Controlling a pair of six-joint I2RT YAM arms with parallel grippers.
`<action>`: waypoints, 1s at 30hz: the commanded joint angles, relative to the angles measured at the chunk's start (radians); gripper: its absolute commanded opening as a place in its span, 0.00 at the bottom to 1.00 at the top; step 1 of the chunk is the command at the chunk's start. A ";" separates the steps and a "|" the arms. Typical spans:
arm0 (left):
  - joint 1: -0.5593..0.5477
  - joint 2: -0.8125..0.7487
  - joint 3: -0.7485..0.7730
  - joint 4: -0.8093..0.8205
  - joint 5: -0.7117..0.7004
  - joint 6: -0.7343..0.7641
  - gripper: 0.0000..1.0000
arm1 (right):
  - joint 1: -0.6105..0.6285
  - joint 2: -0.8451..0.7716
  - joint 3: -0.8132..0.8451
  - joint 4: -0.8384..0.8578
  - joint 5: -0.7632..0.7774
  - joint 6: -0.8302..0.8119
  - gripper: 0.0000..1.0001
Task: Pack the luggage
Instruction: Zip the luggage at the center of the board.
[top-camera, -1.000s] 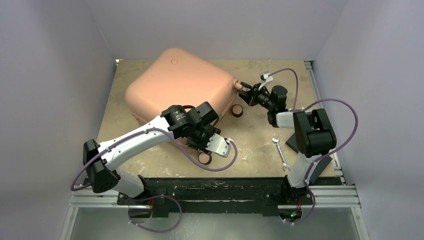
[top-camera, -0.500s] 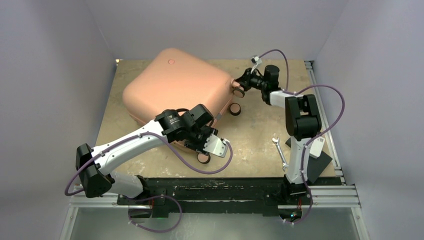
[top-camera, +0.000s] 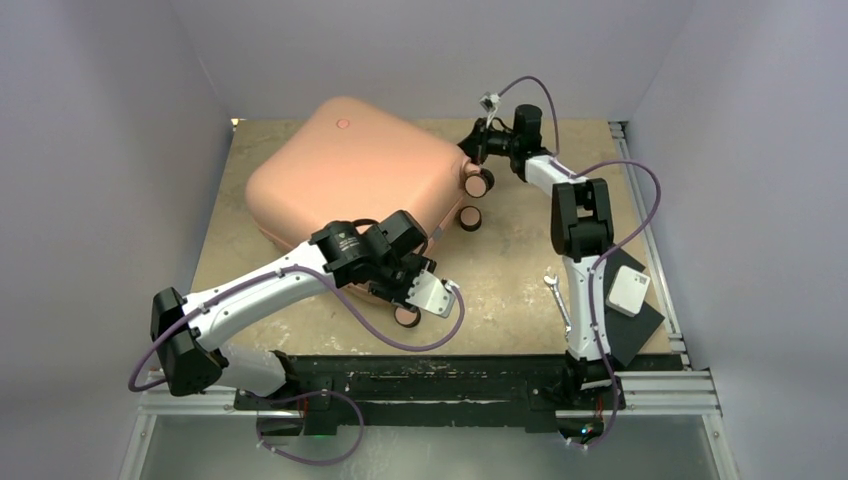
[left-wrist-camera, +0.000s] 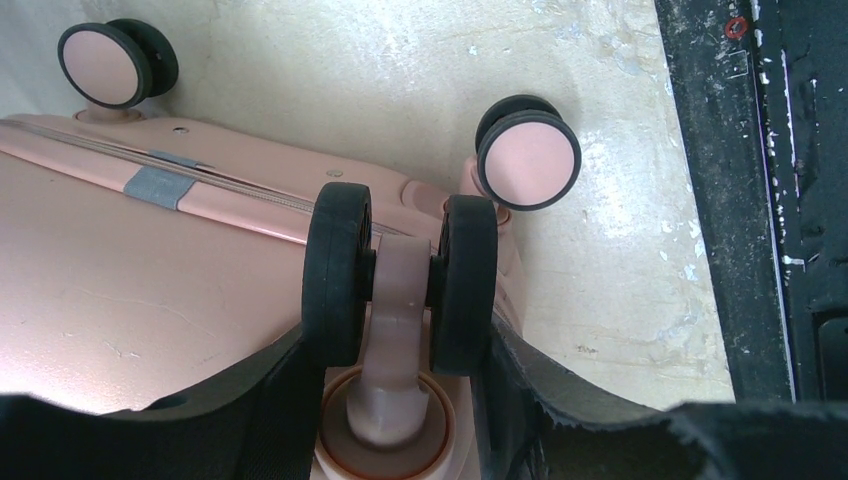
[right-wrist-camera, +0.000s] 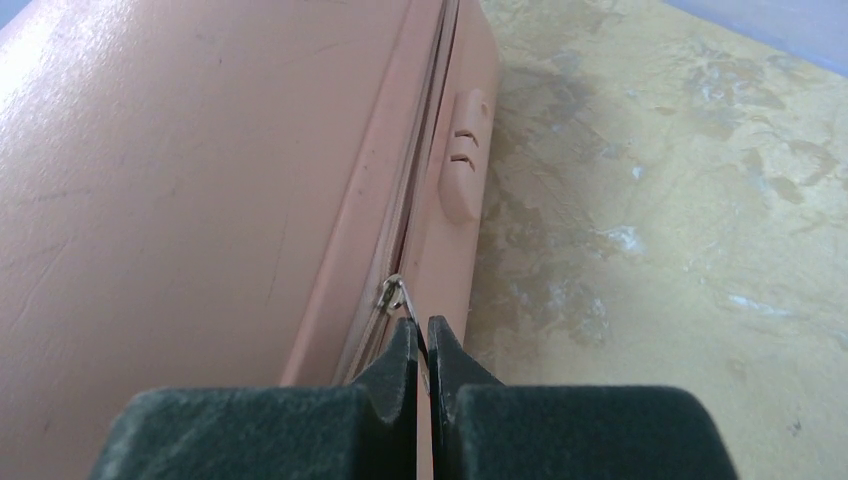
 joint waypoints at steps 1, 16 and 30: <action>-0.008 0.033 -0.044 -0.373 0.058 -0.079 0.00 | -0.007 0.072 0.126 -0.046 0.231 -0.068 0.00; 0.057 0.054 0.198 -0.343 -0.041 -0.130 0.51 | 0.088 0.108 0.167 -0.016 0.245 -0.027 0.00; 0.325 -0.177 0.323 -0.051 -0.204 -0.258 0.91 | 0.099 0.037 0.096 -0.015 0.240 -0.038 0.00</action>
